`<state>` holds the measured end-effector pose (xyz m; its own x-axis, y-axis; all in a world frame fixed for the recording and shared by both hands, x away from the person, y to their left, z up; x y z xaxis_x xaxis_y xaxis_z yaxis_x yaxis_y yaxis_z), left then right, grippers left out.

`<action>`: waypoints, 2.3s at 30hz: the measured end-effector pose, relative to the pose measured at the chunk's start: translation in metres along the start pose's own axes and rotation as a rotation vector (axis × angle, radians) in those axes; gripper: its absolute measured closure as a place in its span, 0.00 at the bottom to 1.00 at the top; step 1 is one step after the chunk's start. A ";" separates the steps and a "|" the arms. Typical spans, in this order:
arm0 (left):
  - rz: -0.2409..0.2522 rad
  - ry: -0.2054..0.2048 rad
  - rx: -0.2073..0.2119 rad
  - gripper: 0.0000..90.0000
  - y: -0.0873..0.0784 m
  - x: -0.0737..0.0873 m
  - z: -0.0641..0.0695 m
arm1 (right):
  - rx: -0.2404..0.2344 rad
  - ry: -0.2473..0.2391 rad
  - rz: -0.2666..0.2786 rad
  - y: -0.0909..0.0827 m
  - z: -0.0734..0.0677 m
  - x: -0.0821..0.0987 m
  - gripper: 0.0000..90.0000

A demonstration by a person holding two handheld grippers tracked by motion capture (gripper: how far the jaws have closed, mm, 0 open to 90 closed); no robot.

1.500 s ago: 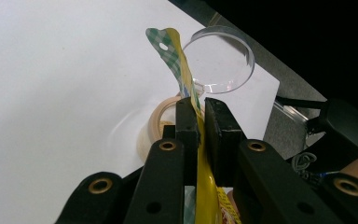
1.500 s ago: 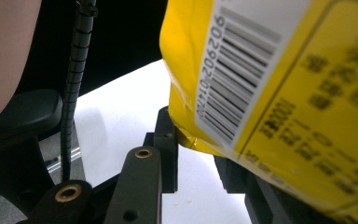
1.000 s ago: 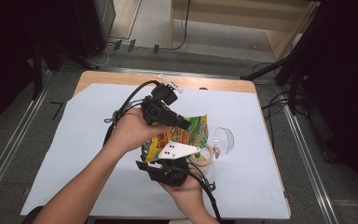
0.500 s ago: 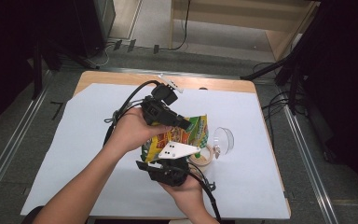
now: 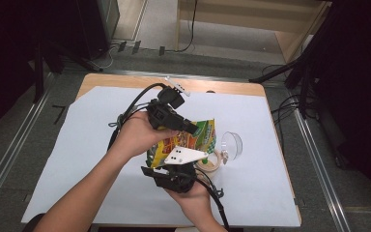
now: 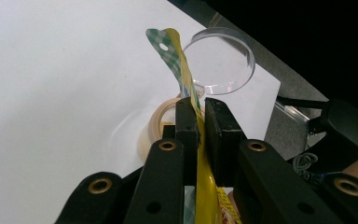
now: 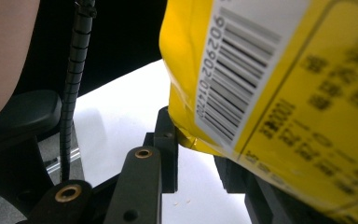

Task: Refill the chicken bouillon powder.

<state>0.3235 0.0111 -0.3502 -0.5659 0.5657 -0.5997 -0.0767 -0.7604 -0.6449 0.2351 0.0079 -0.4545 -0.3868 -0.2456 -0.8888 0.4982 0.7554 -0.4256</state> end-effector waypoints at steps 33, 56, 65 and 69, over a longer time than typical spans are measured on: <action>-0.013 0.004 -0.007 0.94 0.002 0.000 0.001 | -0.002 0.007 0.007 0.000 -0.001 0.000 0.82; -0.007 0.011 -0.004 0.94 0.001 -0.001 0.006 | 0.007 0.018 0.018 0.000 0.000 0.000 0.81; -0.013 0.007 -0.001 0.94 0.003 0.000 0.007 | 0.011 0.040 0.011 0.002 0.002 0.004 0.81; -0.012 -0.002 0.003 0.94 0.004 -0.001 0.004 | 0.005 0.039 0.013 0.001 0.002 0.002 0.81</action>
<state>0.3207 0.0065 -0.3499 -0.5663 0.5745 -0.5909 -0.0862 -0.7543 -0.6508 0.2364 0.0067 -0.4572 -0.4105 -0.2120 -0.8869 0.5075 0.7550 -0.4154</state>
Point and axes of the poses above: each handheld gripper's, and its own axes: y roughly forward along the jaws, x roughly out of its underside, z roughly to its right, the point moved 6 cm from there along y, roughly forward along the jaws, and after that the axes turned 12 degrees about x, right-handed, at the moved point
